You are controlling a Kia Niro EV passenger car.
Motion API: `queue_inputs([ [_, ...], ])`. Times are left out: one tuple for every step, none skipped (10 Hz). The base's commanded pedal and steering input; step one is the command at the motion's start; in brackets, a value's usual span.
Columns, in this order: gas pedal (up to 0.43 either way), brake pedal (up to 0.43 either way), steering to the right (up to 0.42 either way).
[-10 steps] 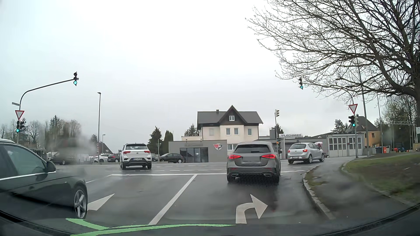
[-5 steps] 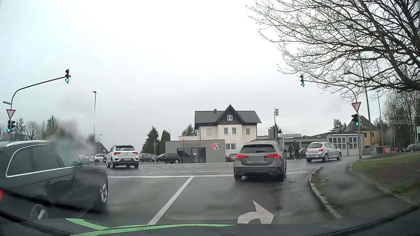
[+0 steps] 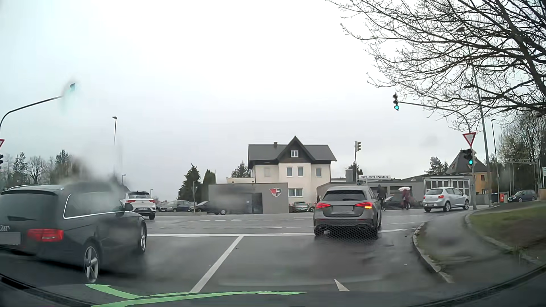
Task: Follow the waypoints while adhering to traffic rules and regulations
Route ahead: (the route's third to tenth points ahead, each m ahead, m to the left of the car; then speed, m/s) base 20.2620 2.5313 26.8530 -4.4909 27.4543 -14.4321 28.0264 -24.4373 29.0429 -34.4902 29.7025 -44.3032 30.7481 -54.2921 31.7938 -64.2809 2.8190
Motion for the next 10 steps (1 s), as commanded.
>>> queue_inputs([
  [0.429, 0.0, 0.054],
  [0.429, 0.0, 0.055],
  [0.409, 0.0, 0.059],
  [0.39, 0.0, 0.065],
  [0.37, 0.0, 0.068],
  [0.358, 0.0, 0.068],
  [0.319, 0.0, 0.069],
  [0.319, 0.0, 0.072],
  [0.319, 0.0, 0.077],
  [0.299, 0.0, 0.078],
])
